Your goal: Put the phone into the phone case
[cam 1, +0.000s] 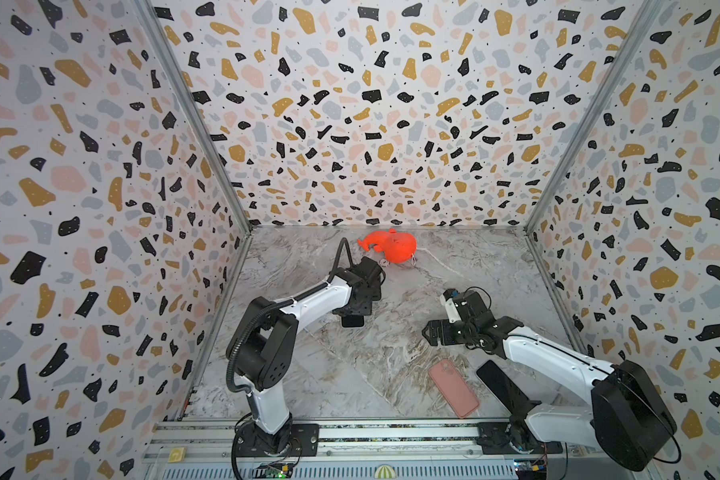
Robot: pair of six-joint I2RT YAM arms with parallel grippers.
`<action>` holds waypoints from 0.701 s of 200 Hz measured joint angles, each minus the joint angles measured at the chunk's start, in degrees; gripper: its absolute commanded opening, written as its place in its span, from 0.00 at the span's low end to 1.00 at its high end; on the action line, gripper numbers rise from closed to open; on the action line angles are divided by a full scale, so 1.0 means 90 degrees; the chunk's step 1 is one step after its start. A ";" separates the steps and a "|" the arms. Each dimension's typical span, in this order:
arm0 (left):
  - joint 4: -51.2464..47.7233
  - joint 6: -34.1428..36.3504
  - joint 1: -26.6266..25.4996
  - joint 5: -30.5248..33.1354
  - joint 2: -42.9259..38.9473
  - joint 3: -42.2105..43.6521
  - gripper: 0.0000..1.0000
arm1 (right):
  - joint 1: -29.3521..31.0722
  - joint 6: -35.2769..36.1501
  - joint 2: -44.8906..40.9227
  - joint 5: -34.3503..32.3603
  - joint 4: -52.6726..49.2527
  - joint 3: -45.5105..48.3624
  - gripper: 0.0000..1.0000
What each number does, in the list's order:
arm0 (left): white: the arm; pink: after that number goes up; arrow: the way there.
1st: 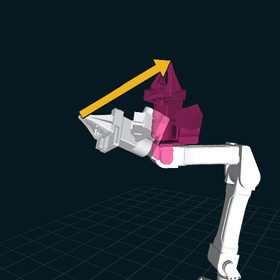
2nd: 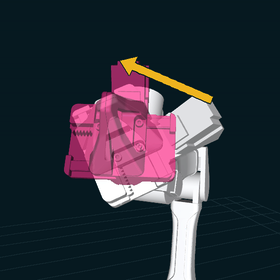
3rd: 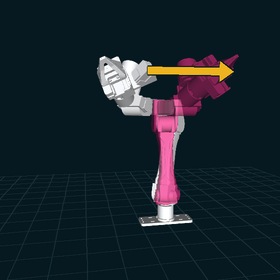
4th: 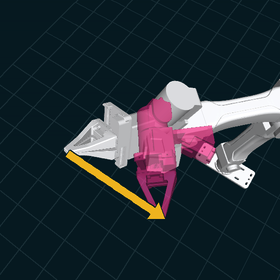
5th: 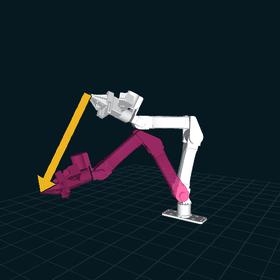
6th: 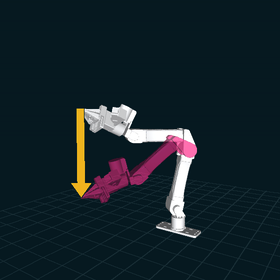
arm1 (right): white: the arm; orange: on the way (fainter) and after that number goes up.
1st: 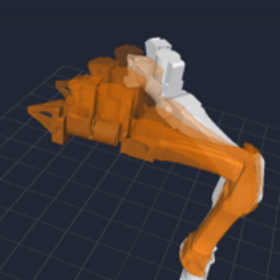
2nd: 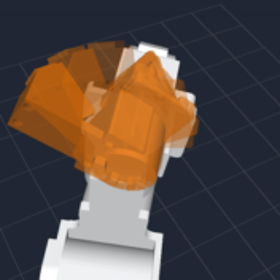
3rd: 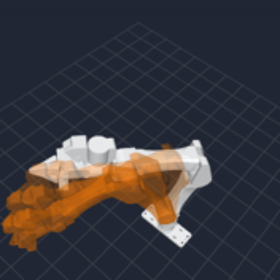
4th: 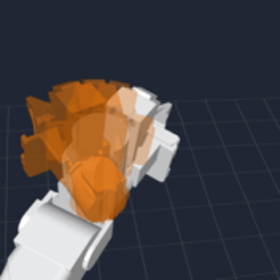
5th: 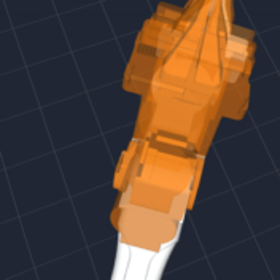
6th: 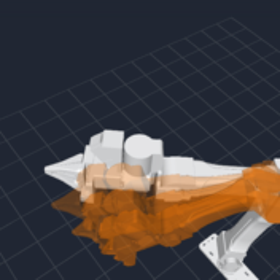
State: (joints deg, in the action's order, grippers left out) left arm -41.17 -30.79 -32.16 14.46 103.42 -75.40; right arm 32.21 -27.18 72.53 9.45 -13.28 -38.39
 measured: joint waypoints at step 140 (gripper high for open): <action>0.0027 0.1319 0.1076 0.0102 0.1734 -0.1819 0.60 | -0.0002 0.0070 0.0134 0.0051 0.0104 -0.0010 0.99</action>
State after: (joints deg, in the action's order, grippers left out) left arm -40.93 -18.92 -22.48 15.38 119.02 -91.77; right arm 32.18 -26.55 73.73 9.91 -12.34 -38.48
